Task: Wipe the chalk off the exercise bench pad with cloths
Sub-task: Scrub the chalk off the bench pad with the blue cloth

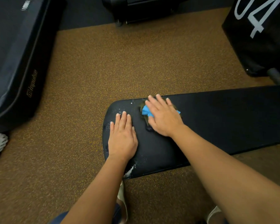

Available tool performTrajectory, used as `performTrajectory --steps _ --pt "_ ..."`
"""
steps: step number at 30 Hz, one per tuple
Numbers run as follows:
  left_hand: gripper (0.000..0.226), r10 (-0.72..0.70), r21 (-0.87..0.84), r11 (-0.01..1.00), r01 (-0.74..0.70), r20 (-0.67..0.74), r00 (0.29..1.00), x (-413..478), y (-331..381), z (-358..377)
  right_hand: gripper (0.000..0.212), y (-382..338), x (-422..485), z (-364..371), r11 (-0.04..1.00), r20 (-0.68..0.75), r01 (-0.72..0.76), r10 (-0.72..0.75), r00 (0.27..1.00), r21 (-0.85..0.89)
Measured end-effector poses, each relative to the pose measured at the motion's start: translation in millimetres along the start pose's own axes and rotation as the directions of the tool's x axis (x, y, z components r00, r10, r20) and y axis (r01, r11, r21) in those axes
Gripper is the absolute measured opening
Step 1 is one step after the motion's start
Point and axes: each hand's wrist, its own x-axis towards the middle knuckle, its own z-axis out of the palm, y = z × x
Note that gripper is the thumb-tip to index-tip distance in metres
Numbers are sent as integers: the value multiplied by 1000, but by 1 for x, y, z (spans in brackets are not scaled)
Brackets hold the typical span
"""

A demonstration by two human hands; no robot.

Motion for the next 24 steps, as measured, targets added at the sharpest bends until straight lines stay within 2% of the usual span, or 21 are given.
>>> performTrajectory --steps 2,3,4,7,8,9,12,14,15,18,20,24 --pt "63 -6 2 1000 6 11 1000 2 0 -1 63 -16 13 -1 987 -4 -160 160 987 2" --pt "63 -10 3 1000 10 16 1000 3 0 -1 63 -26 16 -1 986 -3 -166 166 986 0" --pt "63 -14 5 1000 14 17 1000 3 1 -1 62 -32 15 1 993 -1 -117 117 993 -6" --pt "64 -14 6 1000 14 -7 1000 6 0 -2 59 -20 -1 1 989 -3 149 -149 989 1" --pt "63 -11 4 1000 11 -6 1000 7 0 -2 59 -10 -2 -1 984 -15 178 -177 984 12" --pt "60 -9 2 1000 9 1 1000 8 -1 -3 59 -1 1 -3 989 -17 149 -149 989 6" --pt "53 -12 6 1000 12 16 1000 11 -2 -3 59 -3 23 -5 991 21 -130 130 991 -12" --pt "57 -19 19 1000 18 5 1000 12 -2 -1 61 -23 31 -5 980 18 -198 198 980 7" --pt "61 -21 26 999 21 -2 1000 12 -2 -1 60 -30 29 -3 989 17 -151 150 988 11" --pt "68 -21 29 999 21 -14 1000 12 -1 0 55 -20 10 0 993 11 118 -118 993 -2" --pt "63 -24 22 999 24 -3 1000 11 0 -2 54 -3 4 -3 987 0 162 -162 987 4" --pt "54 -48 2 999 48 10 999 13 -2 -4 58 -19 24 -2 994 6 -112 112 994 17"
